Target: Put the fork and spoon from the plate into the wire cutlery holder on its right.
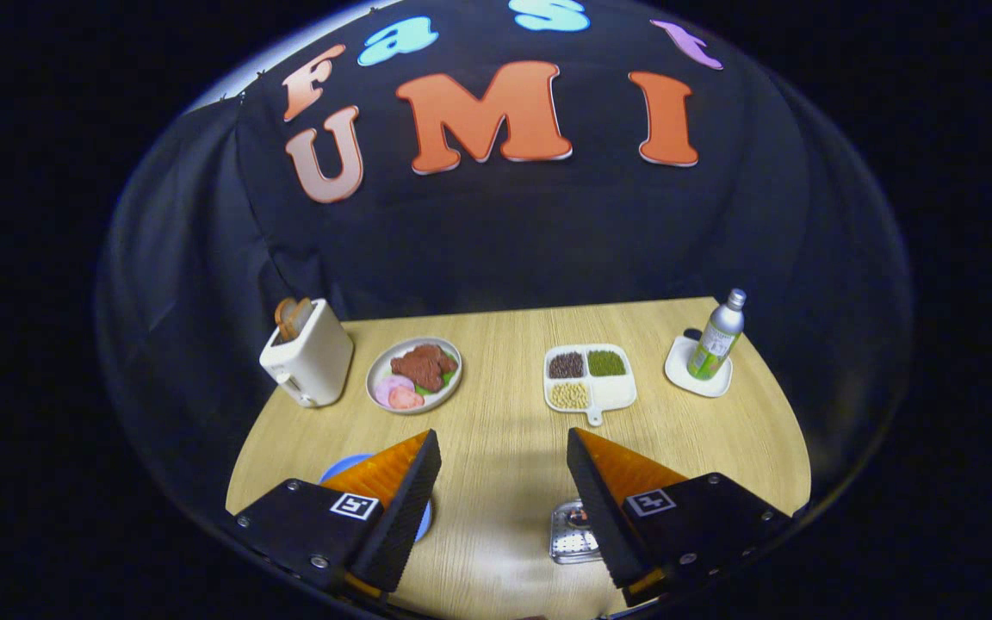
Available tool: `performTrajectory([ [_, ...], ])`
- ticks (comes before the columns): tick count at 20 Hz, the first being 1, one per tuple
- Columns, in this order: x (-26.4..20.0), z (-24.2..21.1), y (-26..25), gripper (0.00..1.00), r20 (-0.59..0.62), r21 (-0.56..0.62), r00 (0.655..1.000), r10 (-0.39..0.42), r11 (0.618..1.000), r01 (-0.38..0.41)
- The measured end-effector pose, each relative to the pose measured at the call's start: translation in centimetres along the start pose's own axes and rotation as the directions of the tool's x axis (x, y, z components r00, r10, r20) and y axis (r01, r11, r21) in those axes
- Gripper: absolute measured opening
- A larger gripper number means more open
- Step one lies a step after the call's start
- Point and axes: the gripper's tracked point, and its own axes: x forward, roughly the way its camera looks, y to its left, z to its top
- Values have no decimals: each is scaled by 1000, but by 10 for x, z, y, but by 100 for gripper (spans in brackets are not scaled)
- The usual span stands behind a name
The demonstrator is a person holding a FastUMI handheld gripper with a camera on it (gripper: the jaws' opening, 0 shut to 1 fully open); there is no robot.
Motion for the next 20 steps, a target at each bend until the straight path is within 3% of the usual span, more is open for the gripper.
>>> performTrajectory([
  [4, -18, 41, 24, 92, 213, -64, 977, 0, 998, 14],
  [9, -28, 61, 58, 94, 329, -103, 944, 26, 995, 8],
  [20, 0, -10, 137, 95, 180, -150, 975, 128, 983, -102],
])
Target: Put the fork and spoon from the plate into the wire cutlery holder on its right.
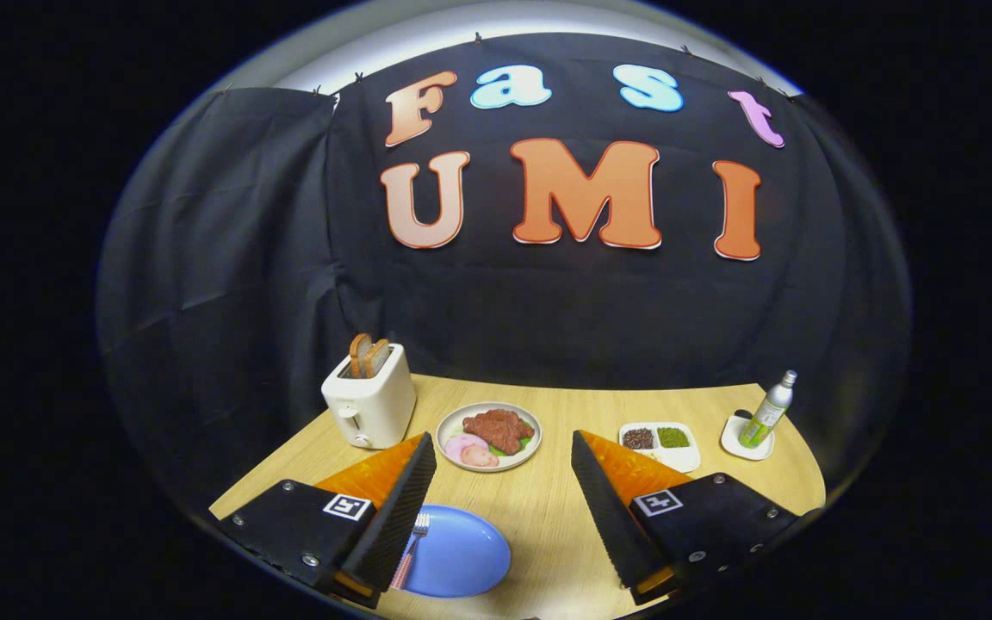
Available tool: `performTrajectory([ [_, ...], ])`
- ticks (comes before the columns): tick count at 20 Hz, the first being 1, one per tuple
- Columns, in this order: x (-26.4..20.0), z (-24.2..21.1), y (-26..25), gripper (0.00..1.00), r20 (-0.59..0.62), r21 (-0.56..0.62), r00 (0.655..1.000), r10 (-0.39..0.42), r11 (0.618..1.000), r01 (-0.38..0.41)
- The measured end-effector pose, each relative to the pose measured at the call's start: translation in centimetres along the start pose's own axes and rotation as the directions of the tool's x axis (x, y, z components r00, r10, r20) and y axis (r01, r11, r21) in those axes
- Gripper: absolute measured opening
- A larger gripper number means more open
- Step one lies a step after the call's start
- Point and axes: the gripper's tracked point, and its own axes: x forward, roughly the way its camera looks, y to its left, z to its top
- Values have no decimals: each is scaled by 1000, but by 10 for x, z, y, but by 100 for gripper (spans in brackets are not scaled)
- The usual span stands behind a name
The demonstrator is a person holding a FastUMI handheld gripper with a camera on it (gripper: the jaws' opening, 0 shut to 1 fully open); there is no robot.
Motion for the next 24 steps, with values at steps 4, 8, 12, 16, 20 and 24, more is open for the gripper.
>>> performTrajectory([
  [4, 8, -47, 29, 95, -108, -10, 993, 42, 999, -44],
  [8, 13, -104, 54, 95, -223, -17, 973, 63, 998, -68],
  [12, 14, -156, 77, 95, -340, -22, 937, 73, 996, -85],
  [16, 17, -195, 95, 95, -410, -24, 909, 79, 995, -97],
  [20, 17, -234, 100, 91, -483, -6, 873, 60, 997, -72],
  [24, 18, -253, 105, 78, -519, -18, 853, 51, 997, -70],
])
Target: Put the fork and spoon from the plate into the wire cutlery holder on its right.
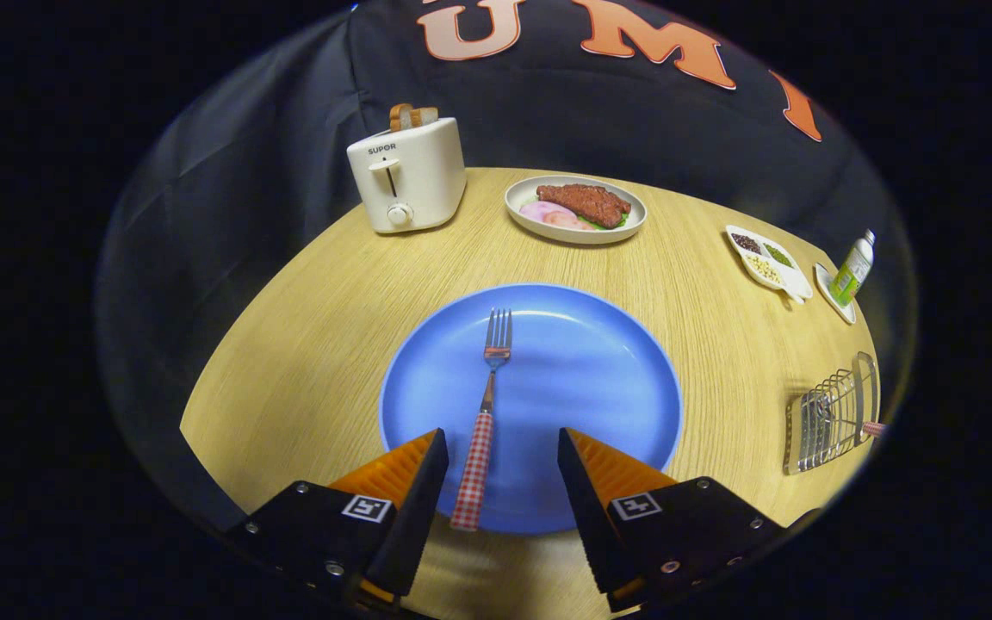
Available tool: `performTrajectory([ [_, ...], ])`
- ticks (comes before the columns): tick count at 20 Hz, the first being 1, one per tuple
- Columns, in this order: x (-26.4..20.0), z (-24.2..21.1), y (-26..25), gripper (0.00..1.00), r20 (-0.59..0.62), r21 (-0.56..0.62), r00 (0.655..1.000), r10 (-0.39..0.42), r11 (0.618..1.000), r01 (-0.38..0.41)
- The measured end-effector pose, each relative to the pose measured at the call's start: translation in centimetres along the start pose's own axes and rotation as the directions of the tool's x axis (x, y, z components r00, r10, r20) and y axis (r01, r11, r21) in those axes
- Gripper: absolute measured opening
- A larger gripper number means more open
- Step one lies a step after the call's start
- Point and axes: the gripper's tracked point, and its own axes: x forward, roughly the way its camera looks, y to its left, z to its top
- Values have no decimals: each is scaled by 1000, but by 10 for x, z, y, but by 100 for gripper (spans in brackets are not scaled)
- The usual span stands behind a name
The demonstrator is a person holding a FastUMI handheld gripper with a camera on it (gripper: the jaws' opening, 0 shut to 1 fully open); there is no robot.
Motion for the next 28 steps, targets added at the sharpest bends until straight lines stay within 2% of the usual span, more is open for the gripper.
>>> performTrajectory([
  [1, 2, -3, 1, 75, -4, -8, 1000, -6, 1000, 6],
  [3, 7, -6, 5, 62, -13, -5, 1000, -8, 1000, 8],
  [4, 9, -6, 6, 51, -12, -1, 1000, -11, 1000, 11],
  [5, 11, -5, 5, 46, -8, -4, 1000, -21, 1000, 21],
  [6, 13, -5, 5, 36, -2, -9, 1000, -26, 1000, 26],
  [7, 16, -6, 7, 32, 0, -11, 1000, -26, 1000, 26],
  [8, 18, -7, 6, 22, 1, -13, 1000, -31, 999, 31],
  [10, 19, -4, 4, 15, 22, -9, 999, -44, 999, 44],
  [18, 6, 15, -8, 7, 71, 65, 997, -17, 998, 12],
  [23, -29, 43, -29, 6, 134, 31, 991, -10, 1000, 6],
  [28, -76, 59, -66, 6, 182, 28, 982, -44, 999, 39],
])
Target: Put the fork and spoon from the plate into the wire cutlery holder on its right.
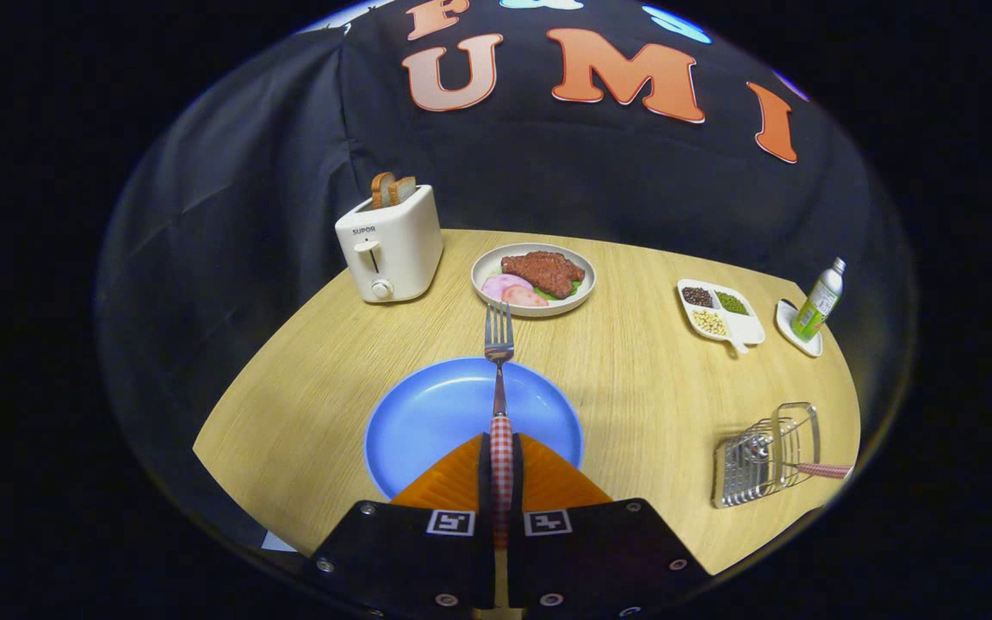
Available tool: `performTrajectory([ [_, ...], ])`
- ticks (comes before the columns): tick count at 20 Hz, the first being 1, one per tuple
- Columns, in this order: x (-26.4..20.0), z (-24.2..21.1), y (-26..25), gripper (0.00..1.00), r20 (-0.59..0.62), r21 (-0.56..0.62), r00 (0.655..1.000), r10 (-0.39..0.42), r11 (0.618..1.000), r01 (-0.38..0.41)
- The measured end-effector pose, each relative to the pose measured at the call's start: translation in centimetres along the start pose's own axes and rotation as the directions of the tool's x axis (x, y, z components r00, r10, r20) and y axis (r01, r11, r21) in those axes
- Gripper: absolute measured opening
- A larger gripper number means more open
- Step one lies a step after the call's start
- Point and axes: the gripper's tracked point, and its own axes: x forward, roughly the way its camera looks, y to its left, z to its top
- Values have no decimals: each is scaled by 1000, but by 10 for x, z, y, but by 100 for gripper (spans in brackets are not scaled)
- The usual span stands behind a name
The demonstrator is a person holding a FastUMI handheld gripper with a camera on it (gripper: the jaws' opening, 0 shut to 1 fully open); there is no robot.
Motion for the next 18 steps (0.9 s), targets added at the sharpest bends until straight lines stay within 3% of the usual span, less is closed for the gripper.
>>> performTrajectory([
  [10, -57, 9, -90, 6, 22, 49, 993, -119, 992, 118],
  [18, -94, -11, -170, 6, -98, 66, 974, -202, 976, 209],
])
